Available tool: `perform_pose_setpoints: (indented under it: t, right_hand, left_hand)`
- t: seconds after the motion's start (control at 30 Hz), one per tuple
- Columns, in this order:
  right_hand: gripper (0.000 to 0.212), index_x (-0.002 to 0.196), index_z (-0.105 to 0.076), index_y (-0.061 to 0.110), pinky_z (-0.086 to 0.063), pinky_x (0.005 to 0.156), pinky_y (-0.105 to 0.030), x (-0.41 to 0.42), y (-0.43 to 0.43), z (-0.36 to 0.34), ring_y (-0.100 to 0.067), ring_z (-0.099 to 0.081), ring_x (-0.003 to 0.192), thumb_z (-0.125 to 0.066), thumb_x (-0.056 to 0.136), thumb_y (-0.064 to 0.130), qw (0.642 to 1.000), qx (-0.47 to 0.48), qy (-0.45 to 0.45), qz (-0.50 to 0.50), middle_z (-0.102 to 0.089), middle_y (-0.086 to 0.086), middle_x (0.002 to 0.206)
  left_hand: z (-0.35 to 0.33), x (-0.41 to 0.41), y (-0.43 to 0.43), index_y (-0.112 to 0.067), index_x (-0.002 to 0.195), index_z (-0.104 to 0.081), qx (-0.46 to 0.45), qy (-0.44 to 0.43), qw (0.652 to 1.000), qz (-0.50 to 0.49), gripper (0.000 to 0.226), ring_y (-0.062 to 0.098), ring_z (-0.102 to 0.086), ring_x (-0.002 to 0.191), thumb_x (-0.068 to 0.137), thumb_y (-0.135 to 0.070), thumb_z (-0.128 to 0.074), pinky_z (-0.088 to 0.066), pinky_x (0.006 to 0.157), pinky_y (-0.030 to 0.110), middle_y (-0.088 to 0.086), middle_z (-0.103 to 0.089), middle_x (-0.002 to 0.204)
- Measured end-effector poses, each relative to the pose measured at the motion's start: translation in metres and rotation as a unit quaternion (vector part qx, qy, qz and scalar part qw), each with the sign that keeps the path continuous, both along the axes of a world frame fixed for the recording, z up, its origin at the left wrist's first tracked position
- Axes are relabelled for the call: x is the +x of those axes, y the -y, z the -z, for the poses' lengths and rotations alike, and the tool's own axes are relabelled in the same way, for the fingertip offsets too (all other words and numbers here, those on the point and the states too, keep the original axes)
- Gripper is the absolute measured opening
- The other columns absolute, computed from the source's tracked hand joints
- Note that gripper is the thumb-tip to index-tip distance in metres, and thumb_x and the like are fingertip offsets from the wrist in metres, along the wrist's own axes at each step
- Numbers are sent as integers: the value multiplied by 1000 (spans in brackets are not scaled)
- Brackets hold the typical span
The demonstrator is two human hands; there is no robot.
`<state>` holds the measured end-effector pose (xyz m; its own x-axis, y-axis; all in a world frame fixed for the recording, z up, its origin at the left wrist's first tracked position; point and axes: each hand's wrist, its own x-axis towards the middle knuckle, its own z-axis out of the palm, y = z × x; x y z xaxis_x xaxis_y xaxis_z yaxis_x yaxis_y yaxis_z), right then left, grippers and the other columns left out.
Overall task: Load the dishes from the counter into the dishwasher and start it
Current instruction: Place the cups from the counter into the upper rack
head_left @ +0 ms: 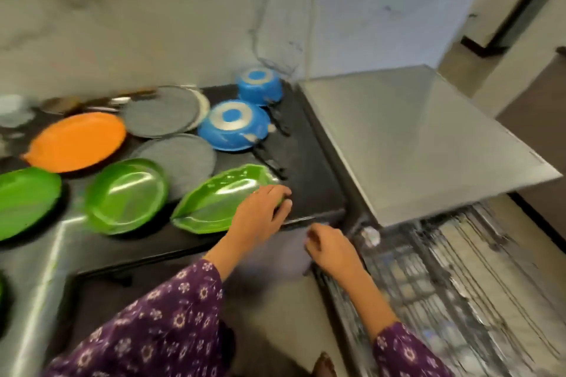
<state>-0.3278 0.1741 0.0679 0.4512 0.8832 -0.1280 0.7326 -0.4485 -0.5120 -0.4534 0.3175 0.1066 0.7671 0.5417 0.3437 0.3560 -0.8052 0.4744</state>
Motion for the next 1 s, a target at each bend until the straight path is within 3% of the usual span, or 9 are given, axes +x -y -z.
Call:
perform_pose_setpoints:
  t: [0.27, 0.4, 0.53, 0.67, 0.8, 0.87, 1.0]
  right_hand:
    - [22, 100, -59, 11, -46, 79, -37, -209, -159, -52, -29, -59, 96, -57, 86, 26, 960, 54, 13, -273, -64, -11, 99]
    - [25, 103, -56, 5, -42, 81, -37, -302, -222, -58, -32, -55, 103, -57, 87, 25, 928, 40, 27, -369, -60, -16, 107]
    - [27, 103, -53, 3, -43, 83, -37, -371, -274, -55, -32, -52, 108, -57, 87, 24, 908, -14, 57, -414, -55, -17, 113]
    - [26, 108, -51, 2, -46, 79, -39, -413, -314, -51, -35, -54, 105, -58, 85, 12, 895, -57, 81, -434, -53, -18, 113]
    - [15, 92, -49, 7, -39, 63, -32, -432, -343, -44, -34, -59, 94, -53, 84, -4, 894, -91, 101, -426, -56, -15, 98]
    - [15, 93, -50, 6, -40, 63, -31, -434, -351, -41, -33, -60, 93, -59, 83, -2, 889, -113, 108, -430, -56, -13, 94]
    - [40, 107, -57, 3, -51, 70, -36, -435, -362, -37, -32, -63, 95, -78, 74, 10, 874, -151, 126, -444, -63, -14, 104]
  left_hand:
    - [-35, -256, -92, -16, 107, -64, 2, 29, 960, -280, 35, 24, -63, 95, 84, -37, -47, -52, 77, 36, 4, -67, 101]
    - [-49, -362, -121, -13, 107, -64, -3, 29, 924, -382, 25, 27, -63, 97, 83, -19, -63, -49, 80, 36, 7, -67, 104]
    - [-56, -442, -143, -12, 109, -61, -16, -14, 889, -457, 28, 30, -61, 99, 83, -19, -64, -47, 83, 38, 9, -66, 106]
    - [-58, -494, -167, -11, 111, -58, -43, -43, 866, -496, 31, 31, -59, 104, 84, -25, -62, -49, 85, 42, 11, -64, 110]
    - [-58, -519, -197, -9, 121, -54, -67, -56, 856, -509, 36, 27, -56, 110, 90, -26, -60, -49, 89, 43, 10, -60, 120]
    - [-57, -521, -213, -9, 123, -53, -79, -57, 857, -506, 38, 26, -55, 113, 90, -26, -59, -48, 91, 43, 10, -59, 123]
    - [-50, -518, -255, -11, 123, -50, -103, -74, 858, -499, 44, 28, -52, 117, 87, -32, -62, -46, 93, 44, 10, -57, 124]
